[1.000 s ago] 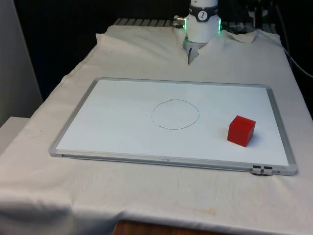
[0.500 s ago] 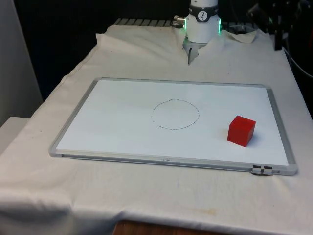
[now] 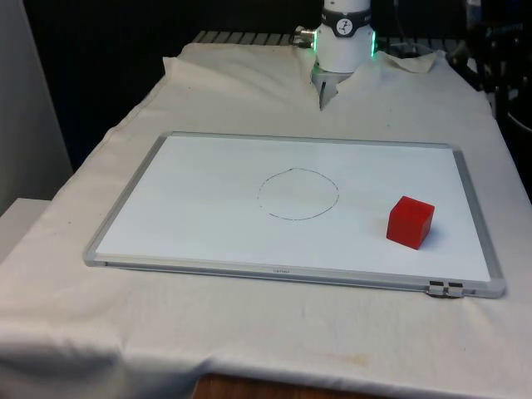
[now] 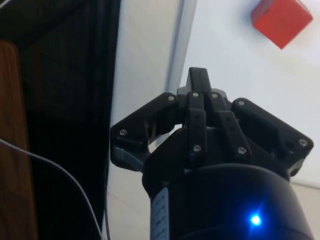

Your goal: Push the cube into the marked area.

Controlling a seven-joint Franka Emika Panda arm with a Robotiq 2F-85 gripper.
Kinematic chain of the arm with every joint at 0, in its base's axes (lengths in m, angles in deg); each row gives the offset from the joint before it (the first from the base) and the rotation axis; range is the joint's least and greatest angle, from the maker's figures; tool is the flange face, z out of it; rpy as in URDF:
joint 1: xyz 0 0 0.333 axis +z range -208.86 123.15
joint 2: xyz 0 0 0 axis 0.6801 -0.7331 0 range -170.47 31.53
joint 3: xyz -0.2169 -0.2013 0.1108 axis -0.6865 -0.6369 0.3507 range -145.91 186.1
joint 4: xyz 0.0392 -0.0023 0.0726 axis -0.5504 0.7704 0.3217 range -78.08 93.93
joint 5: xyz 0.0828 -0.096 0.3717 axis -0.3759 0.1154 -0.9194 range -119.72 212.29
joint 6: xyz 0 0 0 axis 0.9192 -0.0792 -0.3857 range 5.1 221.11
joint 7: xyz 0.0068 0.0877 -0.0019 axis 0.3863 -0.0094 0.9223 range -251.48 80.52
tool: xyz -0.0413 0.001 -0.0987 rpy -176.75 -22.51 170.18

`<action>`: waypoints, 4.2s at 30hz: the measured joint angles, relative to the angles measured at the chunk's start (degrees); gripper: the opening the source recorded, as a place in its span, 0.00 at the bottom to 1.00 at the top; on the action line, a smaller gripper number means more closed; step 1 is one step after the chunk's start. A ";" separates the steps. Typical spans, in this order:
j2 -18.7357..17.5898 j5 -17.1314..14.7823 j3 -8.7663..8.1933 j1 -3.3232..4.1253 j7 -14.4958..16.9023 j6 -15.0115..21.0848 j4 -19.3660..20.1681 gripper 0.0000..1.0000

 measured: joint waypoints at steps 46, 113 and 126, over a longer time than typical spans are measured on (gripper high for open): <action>-15.93 3.78 1.83 -0.11 -6.70 11.57 -5.84 0.00; -15.99 15.93 -7.79 -1.09 -10.31 8.54 0.23 0.00; -13.98 20.68 -9.74 -1.09 -11.29 8.31 3.67 0.00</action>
